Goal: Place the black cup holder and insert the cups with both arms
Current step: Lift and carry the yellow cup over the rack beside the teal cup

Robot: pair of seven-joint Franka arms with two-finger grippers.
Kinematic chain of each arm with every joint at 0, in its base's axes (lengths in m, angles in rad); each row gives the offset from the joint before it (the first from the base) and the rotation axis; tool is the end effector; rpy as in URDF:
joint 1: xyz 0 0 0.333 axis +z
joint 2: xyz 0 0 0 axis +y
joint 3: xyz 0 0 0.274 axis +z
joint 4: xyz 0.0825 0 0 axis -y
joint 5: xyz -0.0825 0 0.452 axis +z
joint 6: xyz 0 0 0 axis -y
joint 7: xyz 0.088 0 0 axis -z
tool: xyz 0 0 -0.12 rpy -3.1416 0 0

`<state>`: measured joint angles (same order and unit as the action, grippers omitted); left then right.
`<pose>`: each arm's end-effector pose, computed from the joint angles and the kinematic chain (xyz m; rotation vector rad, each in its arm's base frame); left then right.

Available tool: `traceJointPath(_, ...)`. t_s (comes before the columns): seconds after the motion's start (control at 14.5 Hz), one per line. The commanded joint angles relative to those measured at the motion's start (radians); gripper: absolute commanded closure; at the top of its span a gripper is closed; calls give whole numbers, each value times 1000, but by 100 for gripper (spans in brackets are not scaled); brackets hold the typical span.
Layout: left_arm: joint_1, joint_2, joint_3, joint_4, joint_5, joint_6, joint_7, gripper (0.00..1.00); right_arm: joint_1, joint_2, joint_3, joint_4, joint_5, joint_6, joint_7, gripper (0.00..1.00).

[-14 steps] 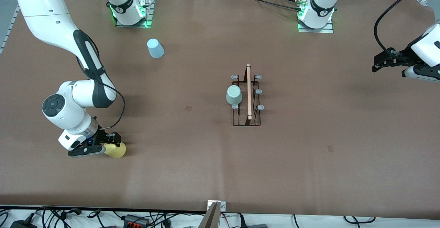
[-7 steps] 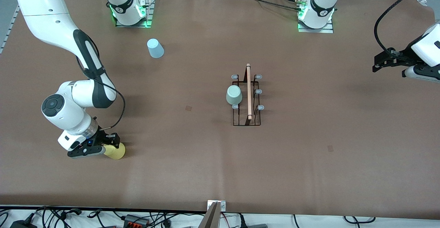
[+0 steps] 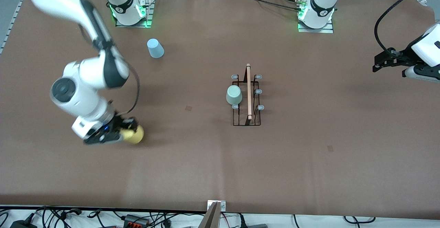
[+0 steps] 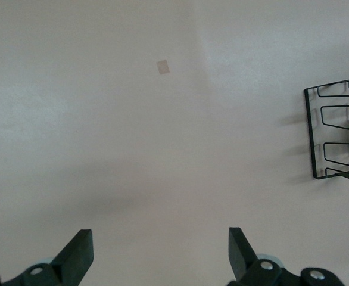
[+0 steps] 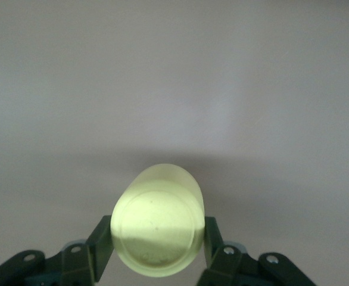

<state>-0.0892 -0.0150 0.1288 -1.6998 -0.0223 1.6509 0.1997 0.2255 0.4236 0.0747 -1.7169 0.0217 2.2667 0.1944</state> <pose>0.6203 0.0224 0.5158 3.1035 -0.2457 -0.0481 0.6840 0.2097 0.2674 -3.0567 -0.1291 -0.1710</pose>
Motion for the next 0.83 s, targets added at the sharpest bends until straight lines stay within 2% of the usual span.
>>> traceJointPath(0.0, 3, 1, 0, 12, -13, -14, -8, 0, 109, -143, 63, -145, 10, -16, 274, 68)
traceJointPath(0.14, 3, 3, 0, 12, -13, -14, -10, 0, 176, -151, 117, -139, -6, -12, 492, 68)
traceJointPath(0.34, 3, 3, 2, 12, -15, -14, -10, 0, 305, -151, 122, -116, -37, -7, 714, 68)
traceJointPath(0.48, 3, 3, 2, 12, -13, -14, -8, 0, 377, -151, 122, -99, -90, -7, 874, 68)
traceJointPath(0.62, 3, 3, 2, 12, -13, -14, -8, 0, 429, -151, 122, -64, -132, -16, 1008, 68)
traceJointPath(0.76, 3, 3, 2, 12, -15, -16, -8, 0, 472, -149, 122, -37, -135, -27, 1091, 68)
